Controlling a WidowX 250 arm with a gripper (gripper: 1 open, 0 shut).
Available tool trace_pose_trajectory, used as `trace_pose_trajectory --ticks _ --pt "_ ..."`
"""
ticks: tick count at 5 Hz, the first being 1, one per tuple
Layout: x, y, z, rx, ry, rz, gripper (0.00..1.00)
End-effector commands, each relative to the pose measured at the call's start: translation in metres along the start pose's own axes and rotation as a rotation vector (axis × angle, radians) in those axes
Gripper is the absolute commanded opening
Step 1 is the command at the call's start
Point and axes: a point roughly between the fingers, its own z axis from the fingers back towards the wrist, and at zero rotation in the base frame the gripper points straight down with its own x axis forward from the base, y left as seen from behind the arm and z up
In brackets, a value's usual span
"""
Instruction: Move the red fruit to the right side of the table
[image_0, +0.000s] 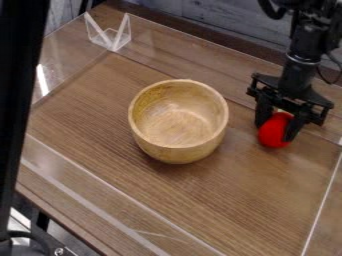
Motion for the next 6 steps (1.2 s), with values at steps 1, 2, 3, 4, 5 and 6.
trace_pose_trajectory --ticks 1,2,3,4,5,6 --pt "0.014 0.009 0.014 -0.003 -0.072 0.021 0.00" --pt "0.017 0.015 0.014 0.000 -0.086 0.029 0.00" --pt "0.018 0.019 0.013 0.002 -0.088 0.039 1.00" --pt "0.019 0.021 0.012 0.002 -0.095 0.049 1.00" --pt "0.018 0.021 0.013 0.000 -0.109 0.051 0.00" --pt "0.015 0.017 0.015 -0.005 -0.121 0.053 1.00"
